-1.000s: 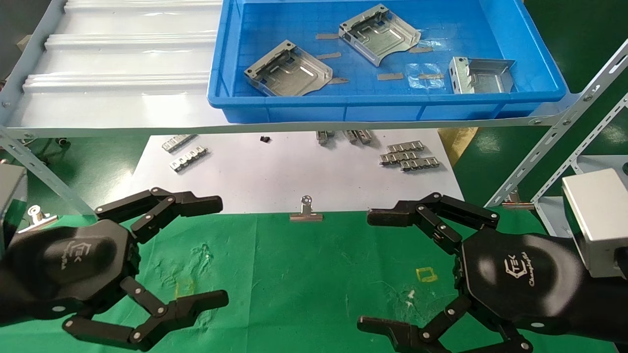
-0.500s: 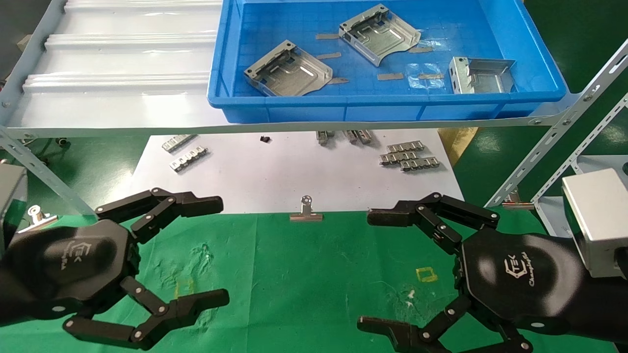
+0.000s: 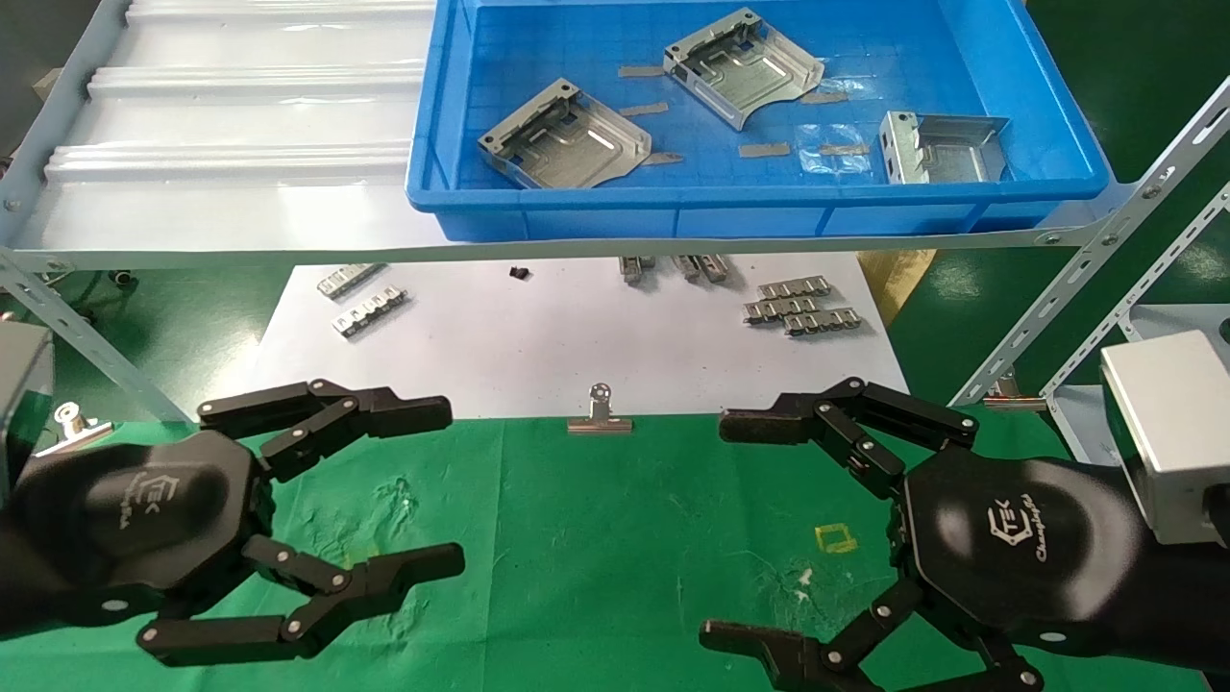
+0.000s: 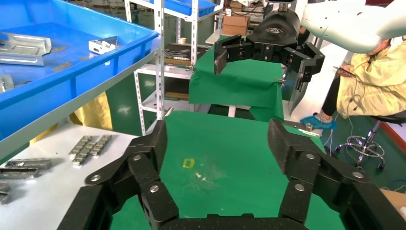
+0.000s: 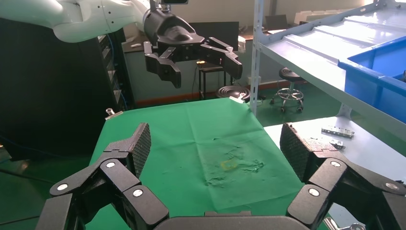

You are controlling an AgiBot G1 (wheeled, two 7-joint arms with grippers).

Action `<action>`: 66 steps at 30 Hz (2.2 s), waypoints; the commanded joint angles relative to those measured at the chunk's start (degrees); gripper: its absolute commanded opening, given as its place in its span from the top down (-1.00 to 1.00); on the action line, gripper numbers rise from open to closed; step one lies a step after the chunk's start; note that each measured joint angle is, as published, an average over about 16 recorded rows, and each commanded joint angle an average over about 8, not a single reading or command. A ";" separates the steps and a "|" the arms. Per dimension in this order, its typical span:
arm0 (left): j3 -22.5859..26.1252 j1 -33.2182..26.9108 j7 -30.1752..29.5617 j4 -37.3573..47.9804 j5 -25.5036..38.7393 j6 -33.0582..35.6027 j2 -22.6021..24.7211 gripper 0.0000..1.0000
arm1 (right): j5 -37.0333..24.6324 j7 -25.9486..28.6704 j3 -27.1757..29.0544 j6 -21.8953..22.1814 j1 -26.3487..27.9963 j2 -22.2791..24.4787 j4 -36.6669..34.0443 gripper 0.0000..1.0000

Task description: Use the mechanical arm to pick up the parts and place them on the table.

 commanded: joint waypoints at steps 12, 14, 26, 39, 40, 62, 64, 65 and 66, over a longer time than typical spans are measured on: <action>0.00 0.00 0.00 0.00 0.00 0.00 0.00 1.00 | 0.00 0.00 0.00 0.00 0.00 0.00 0.00 -1.00; 0.00 0.00 0.00 0.00 0.00 0.00 0.00 1.00 | 0.01 0.01 0.01 -0.01 -0.02 0.01 0.03 -1.00; 0.00 0.00 0.00 0.00 0.00 0.00 0.00 1.00 | -3.04 -1.11 0.42 7.08 6.00 -4.27 -2.73 -1.00; 0.00 0.00 0.00 0.00 0.00 0.00 0.00 1.00 | -23.69 -0.48 -7.97 26.14 27.10 -19.93 -20.28 -1.00; 0.00 0.00 0.00 0.00 0.00 0.00 0.00 1.00 | -25.47 -0.84 -8.85 27.28 28.86 -21.41 -22.62 -1.00; 0.00 0.00 0.00 0.00 0.00 0.00 0.00 1.00 | -40.25 -9.40 -16.98 44.29 50.00 -42.24 -66.28 1.00; 0.00 0.00 0.00 0.00 0.00 0.00 0.00 1.00 | -40.61 -9.20 -17.47 45.18 50.08 -42.54 -66.60 1.00; 0.00 0.00 0.00 0.00 0.00 0.00 0.00 1.00 | -40.78 -9.03 -17.74 45.51 50.05 -42.65 -66.62 1.00; 0.00 0.00 0.00 0.00 0.00 0.00 0.00 1.00 | -40.93 -8.80 -18.01 45.76 49.98 -42.72 -66.57 1.00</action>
